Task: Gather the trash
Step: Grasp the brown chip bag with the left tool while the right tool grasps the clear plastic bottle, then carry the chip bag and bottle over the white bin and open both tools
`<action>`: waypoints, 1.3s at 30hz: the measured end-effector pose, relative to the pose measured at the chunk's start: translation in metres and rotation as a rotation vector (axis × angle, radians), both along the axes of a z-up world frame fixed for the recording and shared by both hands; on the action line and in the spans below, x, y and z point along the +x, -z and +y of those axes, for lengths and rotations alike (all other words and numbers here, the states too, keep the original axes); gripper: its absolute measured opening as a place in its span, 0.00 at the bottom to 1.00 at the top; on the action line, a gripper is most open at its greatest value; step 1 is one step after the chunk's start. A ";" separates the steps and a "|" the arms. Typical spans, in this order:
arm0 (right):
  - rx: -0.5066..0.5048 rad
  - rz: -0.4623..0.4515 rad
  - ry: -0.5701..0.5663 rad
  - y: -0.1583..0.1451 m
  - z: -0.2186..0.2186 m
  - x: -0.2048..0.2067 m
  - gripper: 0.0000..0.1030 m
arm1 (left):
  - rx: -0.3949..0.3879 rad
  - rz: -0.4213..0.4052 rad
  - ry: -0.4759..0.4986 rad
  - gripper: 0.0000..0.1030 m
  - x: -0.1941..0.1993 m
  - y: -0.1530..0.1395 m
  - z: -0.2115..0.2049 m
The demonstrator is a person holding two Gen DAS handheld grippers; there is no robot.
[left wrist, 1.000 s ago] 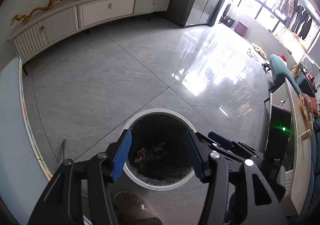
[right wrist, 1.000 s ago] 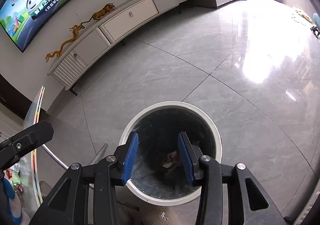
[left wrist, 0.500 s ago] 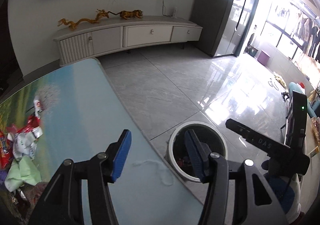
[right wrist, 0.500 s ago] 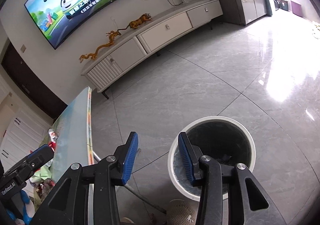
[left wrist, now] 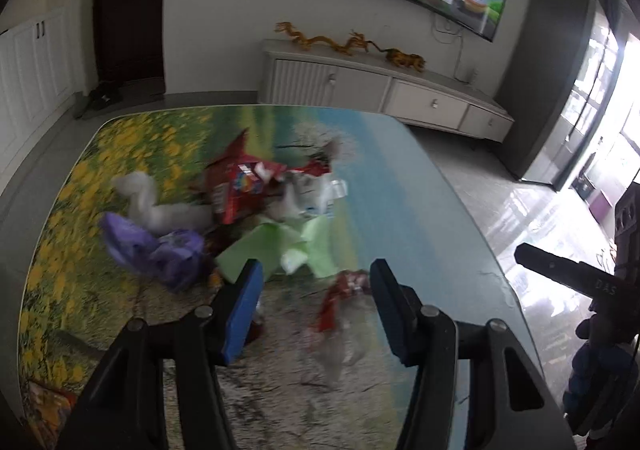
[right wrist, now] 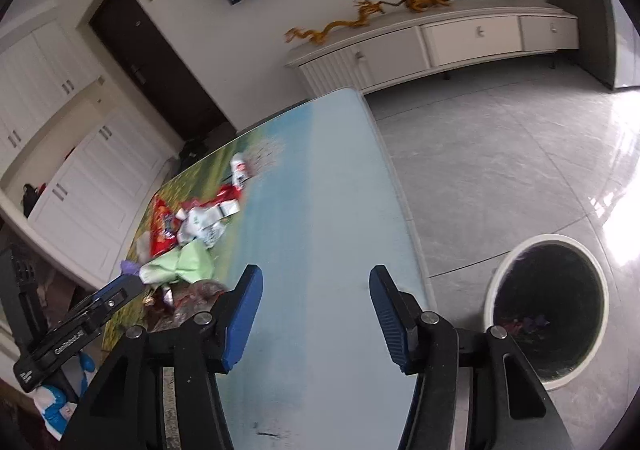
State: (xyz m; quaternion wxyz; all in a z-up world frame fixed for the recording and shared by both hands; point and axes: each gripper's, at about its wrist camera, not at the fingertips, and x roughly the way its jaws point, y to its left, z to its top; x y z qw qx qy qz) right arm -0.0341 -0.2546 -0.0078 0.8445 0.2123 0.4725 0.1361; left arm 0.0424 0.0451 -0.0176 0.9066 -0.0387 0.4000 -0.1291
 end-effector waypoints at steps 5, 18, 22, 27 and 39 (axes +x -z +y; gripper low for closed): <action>0.019 0.032 -0.157 0.007 0.065 0.017 0.63 | -0.007 0.037 -0.084 0.52 0.000 0.018 0.037; -0.084 0.070 -0.331 0.031 0.149 0.039 0.72 | 0.006 0.089 -0.070 0.59 0.006 0.045 0.044; -0.093 0.086 -0.346 0.039 0.152 0.039 0.58 | 0.012 0.103 -0.064 0.58 0.006 0.050 0.040; -0.091 0.091 -0.356 0.045 0.151 0.034 0.28 | 0.016 0.116 -0.050 0.38 0.005 0.055 0.038; -0.023 0.075 -0.323 0.042 0.117 0.013 0.09 | -0.021 0.124 -0.028 0.35 -0.017 0.051 0.041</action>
